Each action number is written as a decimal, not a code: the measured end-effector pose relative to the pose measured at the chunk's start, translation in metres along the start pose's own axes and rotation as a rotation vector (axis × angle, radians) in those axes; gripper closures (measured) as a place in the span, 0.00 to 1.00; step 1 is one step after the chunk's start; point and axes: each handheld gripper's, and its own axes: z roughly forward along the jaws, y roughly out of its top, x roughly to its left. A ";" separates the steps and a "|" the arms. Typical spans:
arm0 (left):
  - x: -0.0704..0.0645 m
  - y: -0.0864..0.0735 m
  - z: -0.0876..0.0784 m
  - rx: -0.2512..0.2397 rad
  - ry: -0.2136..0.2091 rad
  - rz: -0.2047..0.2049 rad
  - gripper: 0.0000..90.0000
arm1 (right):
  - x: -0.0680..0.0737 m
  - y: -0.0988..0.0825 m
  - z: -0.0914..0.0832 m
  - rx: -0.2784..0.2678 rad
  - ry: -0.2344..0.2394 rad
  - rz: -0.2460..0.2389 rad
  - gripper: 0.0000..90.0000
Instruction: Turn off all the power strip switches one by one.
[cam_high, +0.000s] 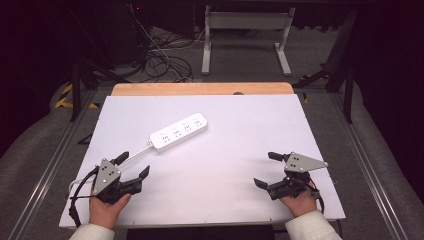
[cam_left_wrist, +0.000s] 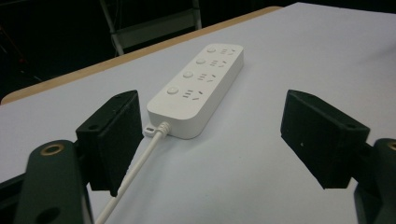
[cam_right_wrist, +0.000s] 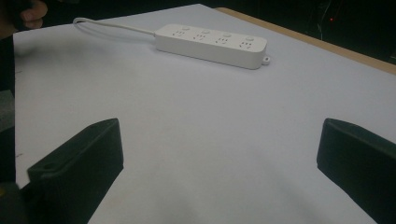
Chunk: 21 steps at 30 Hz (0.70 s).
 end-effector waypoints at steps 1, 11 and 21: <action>0.000 0.000 0.000 0.000 0.000 0.000 0.25 | 0.000 0.000 0.000 0.000 0.001 -0.001 0.01; -0.003 0.006 -0.001 0.063 0.053 0.013 0.28 | 0.001 0.000 0.000 0.000 0.004 -0.005 0.01; 0.010 0.012 -0.005 0.075 -0.037 -0.057 0.29 | 0.002 0.000 -0.001 0.003 0.008 -0.007 0.02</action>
